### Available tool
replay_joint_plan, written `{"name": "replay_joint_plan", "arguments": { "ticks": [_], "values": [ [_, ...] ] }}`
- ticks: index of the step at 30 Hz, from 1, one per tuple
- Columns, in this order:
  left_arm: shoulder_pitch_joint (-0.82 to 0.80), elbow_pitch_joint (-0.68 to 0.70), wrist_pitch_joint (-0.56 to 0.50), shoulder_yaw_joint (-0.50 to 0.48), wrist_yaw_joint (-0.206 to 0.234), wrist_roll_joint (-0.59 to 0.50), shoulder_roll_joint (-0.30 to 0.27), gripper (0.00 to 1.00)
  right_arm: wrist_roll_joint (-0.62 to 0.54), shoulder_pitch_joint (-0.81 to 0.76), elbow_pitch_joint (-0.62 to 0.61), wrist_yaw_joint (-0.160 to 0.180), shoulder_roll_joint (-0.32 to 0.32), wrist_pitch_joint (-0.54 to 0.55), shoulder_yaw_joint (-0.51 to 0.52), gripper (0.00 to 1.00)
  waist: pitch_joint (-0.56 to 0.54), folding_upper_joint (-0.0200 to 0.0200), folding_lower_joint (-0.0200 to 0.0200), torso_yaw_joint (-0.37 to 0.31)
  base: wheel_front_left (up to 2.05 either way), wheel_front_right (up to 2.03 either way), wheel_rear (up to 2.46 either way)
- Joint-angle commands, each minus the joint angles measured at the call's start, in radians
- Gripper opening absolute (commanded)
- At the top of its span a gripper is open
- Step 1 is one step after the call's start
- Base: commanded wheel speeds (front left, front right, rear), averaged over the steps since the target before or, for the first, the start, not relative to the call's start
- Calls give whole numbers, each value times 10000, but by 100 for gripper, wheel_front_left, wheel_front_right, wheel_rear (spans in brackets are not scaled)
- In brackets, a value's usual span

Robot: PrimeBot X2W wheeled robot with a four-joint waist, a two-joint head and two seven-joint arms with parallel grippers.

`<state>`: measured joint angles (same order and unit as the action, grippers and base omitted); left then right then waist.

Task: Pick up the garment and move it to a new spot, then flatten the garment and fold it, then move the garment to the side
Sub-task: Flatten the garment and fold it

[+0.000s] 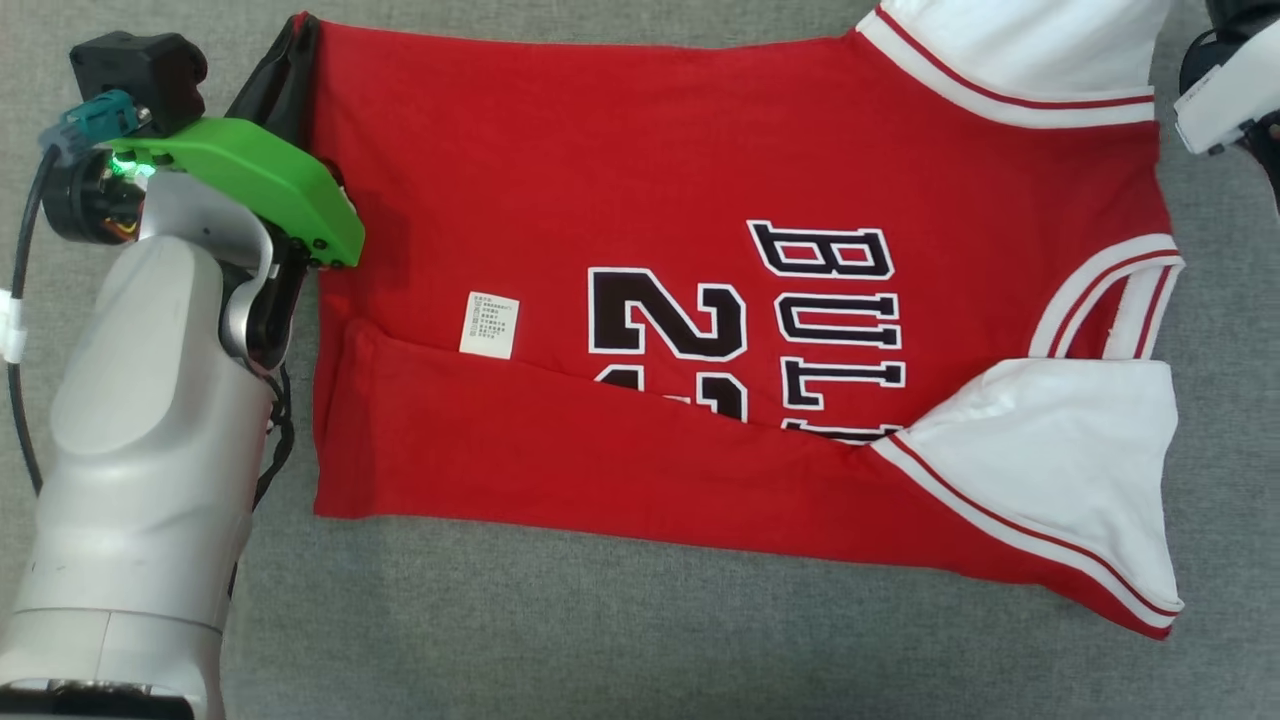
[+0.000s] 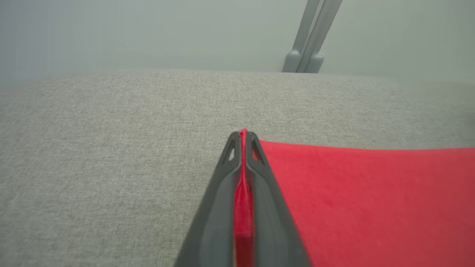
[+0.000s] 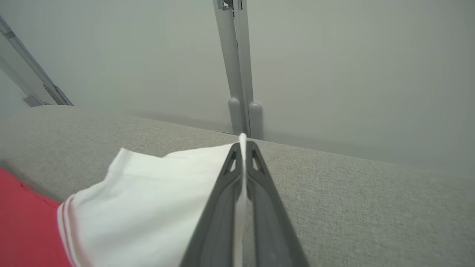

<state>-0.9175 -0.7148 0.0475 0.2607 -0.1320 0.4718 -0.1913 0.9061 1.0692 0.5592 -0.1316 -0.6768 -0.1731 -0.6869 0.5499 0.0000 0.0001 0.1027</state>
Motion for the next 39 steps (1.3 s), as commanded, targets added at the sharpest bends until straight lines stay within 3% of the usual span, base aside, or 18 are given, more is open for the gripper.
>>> {"name": "replay_joint_plan", "arguments": {
  "ticks": [1,7,13,21,28,29,30,31,32,36,39],
  "values": [
    [308,225,-32,-44,47,5,-238,0,69,-316,-204,20,-104,-176,38,0,-397,0,-1,-317,0,0,0],
    [1606,1770,-370,-187,209,290,-563,0,376,-1874,-1398,20,-358,-692,537,0,-946,0,-1,-638,0,0,0],
    [3496,3540,-680,-512,684,634,-915,0,399,-4167,-2703,19,-314,-875,1350,0,-1337,0,-1,-937,0,0,0],
    [5499,5327,-502,-909,1252,939,-1021,0,-25,-7188,-4270,19,540,-929,2445,0,-1447,0,-1,-1099,0,0,0],
    [6479,5827,-542,-1028,1510,1175,-960,0,-370,-9085,-4812,19,1531,-863,3108,0,-1448,0,-1,-1188,0,0,0],
    [6620,5858,-535,-1075,1529,1258,-924,0,-392,-9358,-4879,19,1675,-844,3203,5,-1473,0,-1,-1195,0,0,0],
    [6723,5860,-520,-1097,1574,1254,-933,11,-437,-9529,-4903,19,1762,-834,3285,44,-1500,0,-1,-1201,0,0,0],
    [6853,5868,-498,-1119,1589,1304,-917,71,-546,-9738,-4940,17,1829,-773,3324,100,-1537,0,-1,-1204,0,0,0],
    [6941,5878,-471,-1127,1590,1328,-904,100,-626,-9869,-5011,17,1911,-788,3376,100,-1565,0,-1,-1204,0,0,0],
    [7425,6015,-149,-1207,1916,1067,-910,100,-1387,-10398,-5380,17,2314,-865,3841,100,-1822,0,-1,-1257,0,0,0],
    [7904,6373,519,-1267,2400,588,-887,100,-2394,-10772,-5946,17,2849,-917,4594,100,-2125,0,-1,-1369,0,0,0]
  ]
}}
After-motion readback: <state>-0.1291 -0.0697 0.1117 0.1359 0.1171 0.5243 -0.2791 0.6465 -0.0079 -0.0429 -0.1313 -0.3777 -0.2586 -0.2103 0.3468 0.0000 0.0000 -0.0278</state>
